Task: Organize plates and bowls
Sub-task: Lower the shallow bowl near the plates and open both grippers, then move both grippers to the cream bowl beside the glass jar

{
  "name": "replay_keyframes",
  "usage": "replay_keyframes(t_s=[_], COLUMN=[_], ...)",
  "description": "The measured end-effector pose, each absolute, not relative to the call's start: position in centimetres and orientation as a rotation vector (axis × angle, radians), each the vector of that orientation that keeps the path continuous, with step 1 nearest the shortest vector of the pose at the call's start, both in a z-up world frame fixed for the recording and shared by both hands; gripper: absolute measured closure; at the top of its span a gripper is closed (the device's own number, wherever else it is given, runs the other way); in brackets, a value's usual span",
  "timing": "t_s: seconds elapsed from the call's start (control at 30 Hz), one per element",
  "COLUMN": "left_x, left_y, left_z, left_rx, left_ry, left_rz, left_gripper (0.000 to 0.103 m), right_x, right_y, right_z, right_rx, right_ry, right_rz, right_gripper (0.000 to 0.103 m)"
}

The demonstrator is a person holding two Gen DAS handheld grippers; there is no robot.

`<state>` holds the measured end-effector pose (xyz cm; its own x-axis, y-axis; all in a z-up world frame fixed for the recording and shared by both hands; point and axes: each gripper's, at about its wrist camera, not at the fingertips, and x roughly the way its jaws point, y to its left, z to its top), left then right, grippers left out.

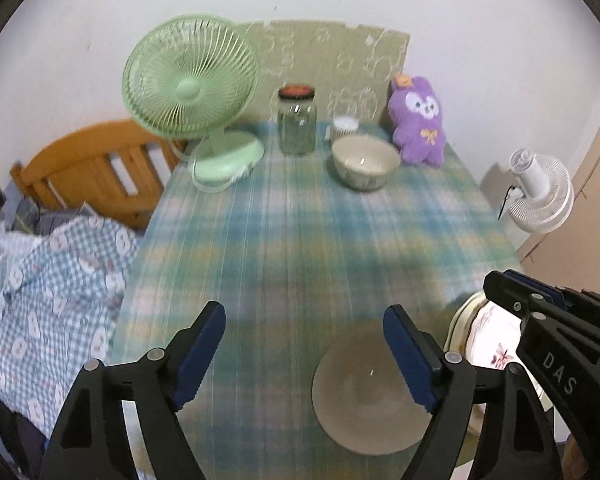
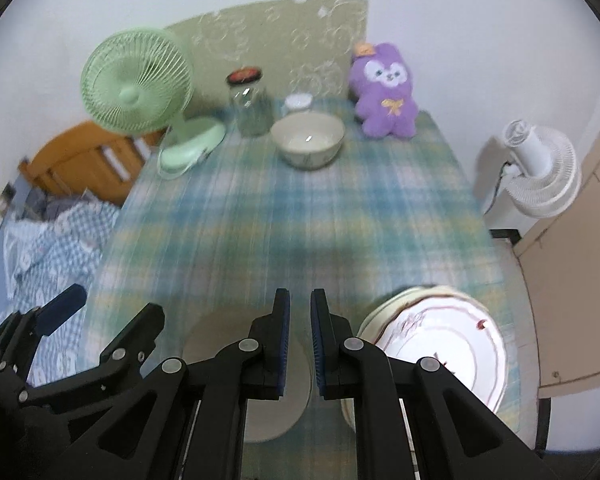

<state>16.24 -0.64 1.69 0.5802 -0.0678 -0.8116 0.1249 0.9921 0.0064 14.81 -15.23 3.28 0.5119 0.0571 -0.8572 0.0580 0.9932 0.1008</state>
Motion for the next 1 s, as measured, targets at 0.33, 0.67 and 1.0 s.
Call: replay_keyframes(t_s=[0.33, 0.67, 1.0], left_x=[20.3, 26.3, 32.7], left_y=[-2.6, -5.7, -7.8], left_z=[4.2, 3.1, 0.0], left_rx=[0.088, 0.046, 0.037], left_ry=[0.891, 0.905, 0.913], left_rz=[-0.178, -0.145, -0.062], left_gripper=[0.015, 0.015, 0.015], right_x=[19.0, 26.3, 33.0], right_y=[-16.5, -18.2, -21.0], right_z=[6.6, 4.7, 1.8], right_rx=[0.146, 0.111, 0.083], right_ry=[0.964, 0.974, 0.943], right_rz=[-0.06, 0.014, 0.013], right_gripper=[0.089, 0.089, 0.04])
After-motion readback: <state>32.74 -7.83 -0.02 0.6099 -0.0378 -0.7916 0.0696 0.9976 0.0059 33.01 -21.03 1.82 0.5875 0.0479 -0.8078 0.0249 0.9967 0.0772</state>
